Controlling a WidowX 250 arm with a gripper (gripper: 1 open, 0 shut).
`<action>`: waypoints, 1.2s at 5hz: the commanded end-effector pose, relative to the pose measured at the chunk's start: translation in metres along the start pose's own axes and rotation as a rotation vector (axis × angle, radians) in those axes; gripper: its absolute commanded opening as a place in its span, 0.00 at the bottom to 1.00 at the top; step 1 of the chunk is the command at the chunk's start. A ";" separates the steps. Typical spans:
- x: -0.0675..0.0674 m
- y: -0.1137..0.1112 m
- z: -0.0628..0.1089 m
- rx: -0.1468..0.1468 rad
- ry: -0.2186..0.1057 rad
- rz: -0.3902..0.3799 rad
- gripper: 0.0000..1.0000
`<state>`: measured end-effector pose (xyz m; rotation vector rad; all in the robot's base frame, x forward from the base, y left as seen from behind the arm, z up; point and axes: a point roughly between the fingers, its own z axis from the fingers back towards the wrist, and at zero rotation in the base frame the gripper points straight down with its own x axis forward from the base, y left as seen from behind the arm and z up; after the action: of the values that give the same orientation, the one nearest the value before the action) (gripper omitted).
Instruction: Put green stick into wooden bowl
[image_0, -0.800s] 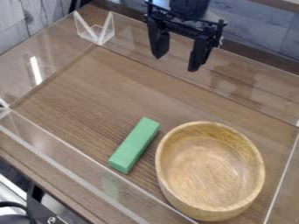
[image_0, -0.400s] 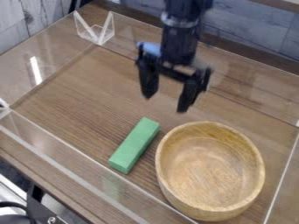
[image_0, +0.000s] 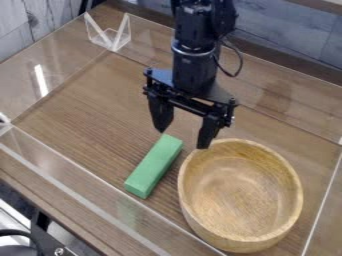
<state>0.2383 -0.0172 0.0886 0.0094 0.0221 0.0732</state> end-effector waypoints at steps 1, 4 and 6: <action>0.001 -0.004 0.008 0.002 -0.044 0.007 1.00; -0.008 0.012 -0.014 0.012 -0.087 -0.048 1.00; 0.004 0.030 -0.035 0.007 -0.148 -0.008 1.00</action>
<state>0.2347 0.0101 0.0485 0.0166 -0.0998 0.0581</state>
